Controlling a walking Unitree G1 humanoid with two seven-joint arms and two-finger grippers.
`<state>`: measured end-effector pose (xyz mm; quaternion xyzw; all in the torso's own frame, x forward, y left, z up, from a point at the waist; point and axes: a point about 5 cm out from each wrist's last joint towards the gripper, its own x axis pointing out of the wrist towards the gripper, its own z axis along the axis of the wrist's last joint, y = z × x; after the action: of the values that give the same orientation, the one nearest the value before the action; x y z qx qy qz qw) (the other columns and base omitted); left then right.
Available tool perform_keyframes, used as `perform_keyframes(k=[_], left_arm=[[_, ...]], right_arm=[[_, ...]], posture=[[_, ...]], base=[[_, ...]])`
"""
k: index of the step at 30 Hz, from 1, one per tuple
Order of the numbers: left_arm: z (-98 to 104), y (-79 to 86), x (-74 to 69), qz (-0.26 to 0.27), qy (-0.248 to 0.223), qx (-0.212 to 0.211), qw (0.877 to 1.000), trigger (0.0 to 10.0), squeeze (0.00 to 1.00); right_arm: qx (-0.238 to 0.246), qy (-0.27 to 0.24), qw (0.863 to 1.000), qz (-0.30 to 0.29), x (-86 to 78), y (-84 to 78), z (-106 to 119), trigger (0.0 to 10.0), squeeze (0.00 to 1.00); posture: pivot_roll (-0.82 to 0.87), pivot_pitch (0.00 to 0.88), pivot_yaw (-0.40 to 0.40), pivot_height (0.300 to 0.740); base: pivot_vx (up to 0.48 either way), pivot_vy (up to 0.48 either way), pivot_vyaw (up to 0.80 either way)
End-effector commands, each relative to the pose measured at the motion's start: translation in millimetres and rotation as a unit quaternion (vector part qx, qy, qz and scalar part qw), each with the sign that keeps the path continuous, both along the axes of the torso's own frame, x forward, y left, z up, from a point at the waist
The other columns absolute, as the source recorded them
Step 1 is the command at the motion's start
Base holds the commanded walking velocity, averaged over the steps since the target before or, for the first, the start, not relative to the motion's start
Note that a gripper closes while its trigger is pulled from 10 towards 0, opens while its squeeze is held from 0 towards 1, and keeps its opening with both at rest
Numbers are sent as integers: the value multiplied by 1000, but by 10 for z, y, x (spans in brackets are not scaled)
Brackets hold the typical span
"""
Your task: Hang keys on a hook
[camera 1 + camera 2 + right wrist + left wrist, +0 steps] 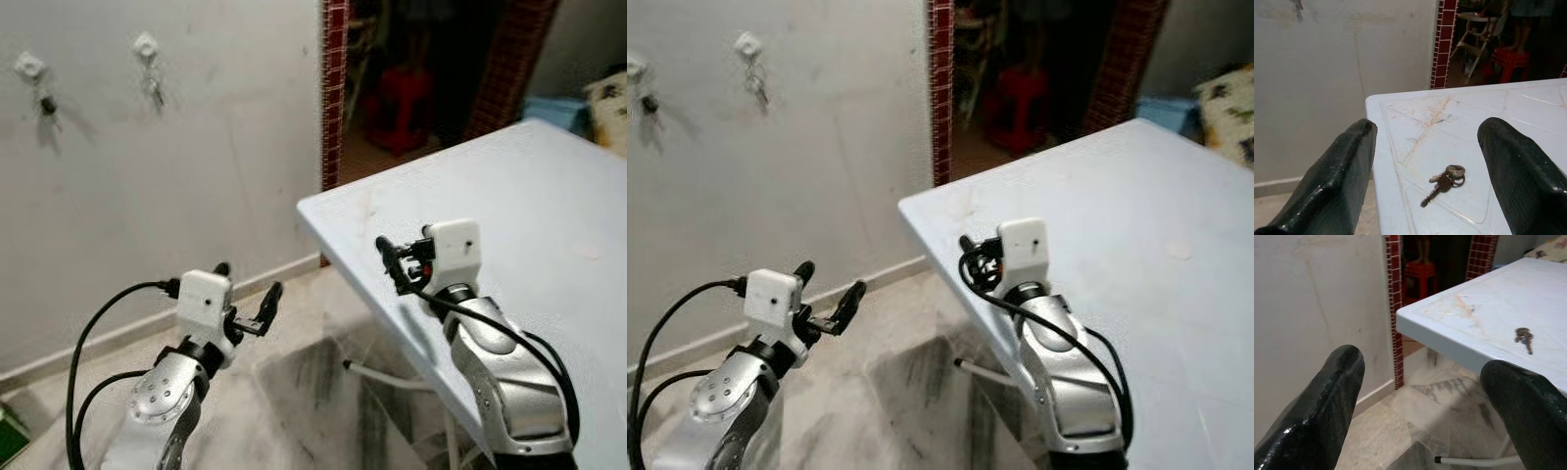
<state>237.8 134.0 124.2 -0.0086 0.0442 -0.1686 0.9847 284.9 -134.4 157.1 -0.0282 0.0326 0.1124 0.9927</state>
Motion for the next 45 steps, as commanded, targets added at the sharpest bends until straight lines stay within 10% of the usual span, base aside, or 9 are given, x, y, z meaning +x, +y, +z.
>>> perform_keyframes(k=[1,33,45], left_arm=[[-5,56,25,14,8,10,1000,10000,0],[-89,-9,17,2,27,31,999,10000,0],[-227,-185,-187,-161,97,52,981,10000,0]], right_arm=[[5,3,1000,2,-5,29,-14,10000,0],[-53,51,996,-47,250,92,-173,10000,0],[-86,78,986,-120,578,-24,-328,10000,0]], posture=[[51,25,26,740],[61,14,8,740],[91,13,-3,740]], base=[[0,480,0],[0,60,0],[0,0,0]])
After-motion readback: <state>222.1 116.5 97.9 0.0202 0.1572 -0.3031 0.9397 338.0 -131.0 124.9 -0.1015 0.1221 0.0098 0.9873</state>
